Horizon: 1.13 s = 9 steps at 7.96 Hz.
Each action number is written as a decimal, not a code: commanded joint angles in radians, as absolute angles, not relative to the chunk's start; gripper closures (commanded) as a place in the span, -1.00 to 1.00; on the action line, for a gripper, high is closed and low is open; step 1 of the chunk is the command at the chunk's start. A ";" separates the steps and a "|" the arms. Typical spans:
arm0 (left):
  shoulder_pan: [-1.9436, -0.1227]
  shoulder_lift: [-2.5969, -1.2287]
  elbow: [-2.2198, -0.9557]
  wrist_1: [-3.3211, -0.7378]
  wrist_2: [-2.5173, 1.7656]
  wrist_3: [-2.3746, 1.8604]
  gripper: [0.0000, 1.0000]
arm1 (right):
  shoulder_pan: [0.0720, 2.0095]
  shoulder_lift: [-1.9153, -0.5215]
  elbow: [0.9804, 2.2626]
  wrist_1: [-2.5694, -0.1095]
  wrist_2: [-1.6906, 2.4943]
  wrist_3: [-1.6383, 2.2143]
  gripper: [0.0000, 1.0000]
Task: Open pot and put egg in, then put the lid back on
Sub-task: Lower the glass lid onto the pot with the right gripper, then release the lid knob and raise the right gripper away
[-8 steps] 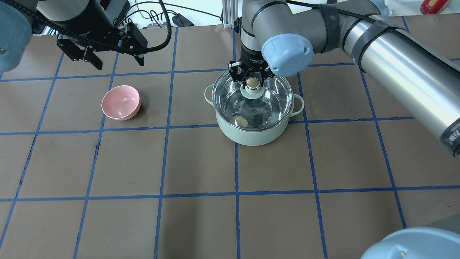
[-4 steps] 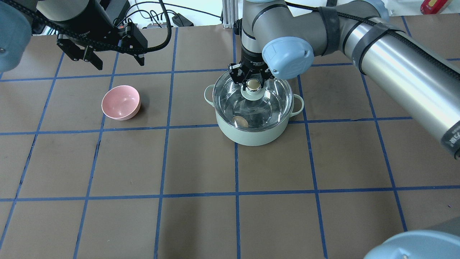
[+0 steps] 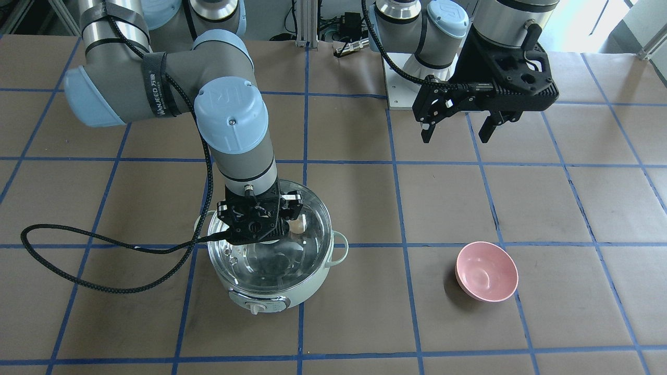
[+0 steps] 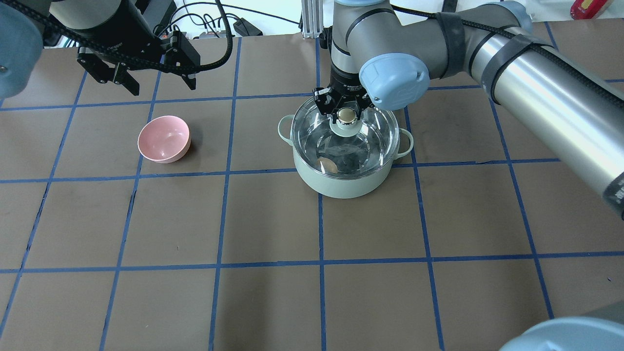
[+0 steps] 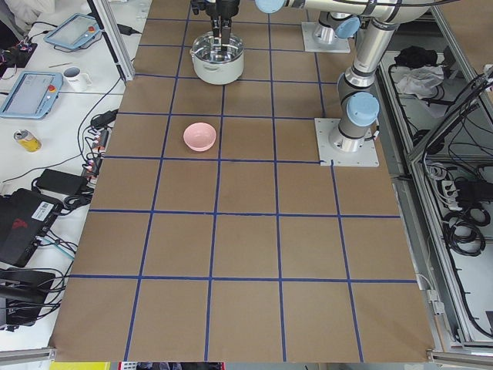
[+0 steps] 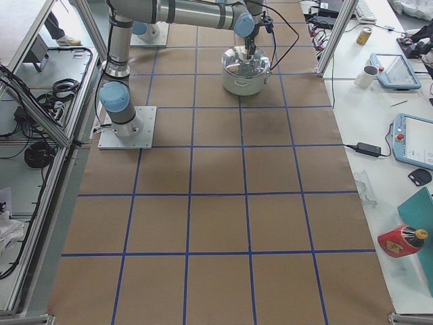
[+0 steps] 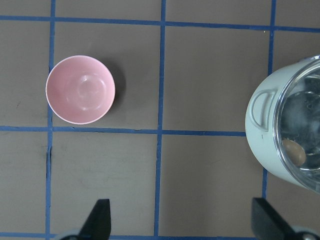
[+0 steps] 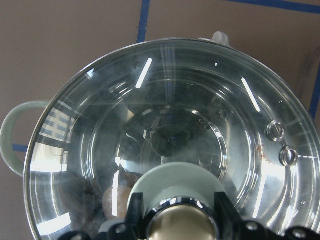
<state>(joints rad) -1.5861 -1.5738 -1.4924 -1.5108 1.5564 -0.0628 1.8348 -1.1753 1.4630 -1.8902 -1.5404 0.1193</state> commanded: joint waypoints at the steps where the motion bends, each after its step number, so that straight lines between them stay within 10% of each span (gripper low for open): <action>1: -1.586 -1.574 -1.493 -1.509 1.557 -0.063 -1.00 | 1.801 -1.184 1.460 -1.893 -1.537 0.064 -0.85; 9: -1.586 -1.583 -1.490 -1.511 1.566 -0.054 -1.00 | 1.587 -1.469 1.451 -1.617 -1.606 0.088 -1.00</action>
<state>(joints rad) -1.5862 -1.5833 -1.4913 -1.5107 1.5645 -0.0545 1.6806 -1.4113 1.4495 -1.6651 -1.6020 0.0982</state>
